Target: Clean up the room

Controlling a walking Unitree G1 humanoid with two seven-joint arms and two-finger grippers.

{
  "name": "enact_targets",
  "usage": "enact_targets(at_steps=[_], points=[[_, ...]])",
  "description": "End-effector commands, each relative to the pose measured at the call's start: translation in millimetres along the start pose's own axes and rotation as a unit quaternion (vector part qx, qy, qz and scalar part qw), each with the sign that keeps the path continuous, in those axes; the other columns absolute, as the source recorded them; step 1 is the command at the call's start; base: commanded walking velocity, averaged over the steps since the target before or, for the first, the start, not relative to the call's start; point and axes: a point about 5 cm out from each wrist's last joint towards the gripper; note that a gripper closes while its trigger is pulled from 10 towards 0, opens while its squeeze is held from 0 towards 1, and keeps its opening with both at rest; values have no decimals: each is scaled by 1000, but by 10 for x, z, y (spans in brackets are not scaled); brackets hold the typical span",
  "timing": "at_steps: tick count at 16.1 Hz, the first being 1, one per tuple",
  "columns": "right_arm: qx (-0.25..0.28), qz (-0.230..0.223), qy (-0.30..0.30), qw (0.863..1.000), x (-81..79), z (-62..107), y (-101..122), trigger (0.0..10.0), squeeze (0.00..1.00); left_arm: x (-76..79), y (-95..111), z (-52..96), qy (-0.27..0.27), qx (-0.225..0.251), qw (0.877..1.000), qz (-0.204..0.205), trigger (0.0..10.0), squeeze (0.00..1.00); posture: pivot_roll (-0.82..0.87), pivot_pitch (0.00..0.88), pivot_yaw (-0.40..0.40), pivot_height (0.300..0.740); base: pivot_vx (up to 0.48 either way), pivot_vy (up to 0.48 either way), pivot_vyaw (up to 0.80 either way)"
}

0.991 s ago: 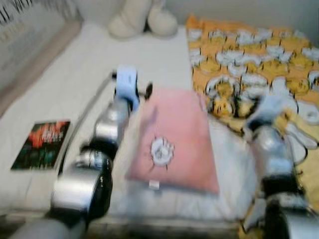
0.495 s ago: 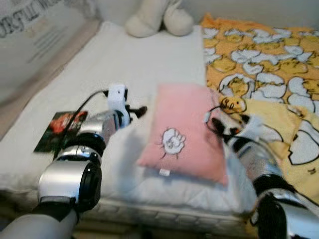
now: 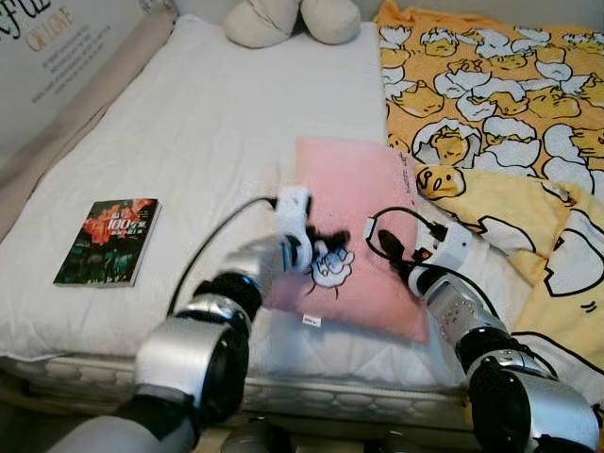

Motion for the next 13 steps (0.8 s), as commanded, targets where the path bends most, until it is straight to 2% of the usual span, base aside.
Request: enact_targets(at_steps=[1, 3, 6, 7, 8, 9, 13], points=[[-12, 2, -6, 1000, -17, -11, -29, 10000, 0, -84, -167, 10, 30, -32, 999, -18, 10000, 0, 29, 155, 76, 740, 0, 0, 0], [-10, -5, -17, 1000, 48, 8, -16, 10000, 0, -171, -255, 43, 34, -55, 998, -20, 10000, 0, 31, 147, 75, 740, 0, 0, 0], [-23, -45, -30, 998, 49, 9, -84, 10000, 0, -133, -404, 35, 22, -88, 996, -7, 10000, 0, 13, 144, 62, 740, 0, 0, 0], [-27, -48, -26, 998, 29, 6, -111, 0, 0, -118, -426, 28, 20, -85, 996, 10, 10000, 0, 13, 136, 57, 740, 0, 0, 0], [-30, -50, -21, 998, 11, 4, -132, 0, 0, -120, -417, 26, 27, -78, 996, 24, 10000, 0, 17, 130, 50, 740, 0, 0, 0], [-37, -47, -15, 998, -9, 5, -167, 0, 0, -124, -402, 22, 35, -66, 997, 31, 0, 0, 18, 122, 43, 740, 0, 0, 0], [-46, -46, 12, 998, -113, -8, -250, 0, 0, -104, -400, 23, 10, -67, 997, 25, 0, 0, -5, 78, 1, 740, 0, 0, 0]])
Point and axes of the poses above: a point about 5 cm out from each wrist's last joint towards the gripper, its own z axis pointing back from the gripper into the wrist, its own y axis along the axis of the wrist's last joint, x = y × z, and after that the axes turned 6 degrees about z, right-handed
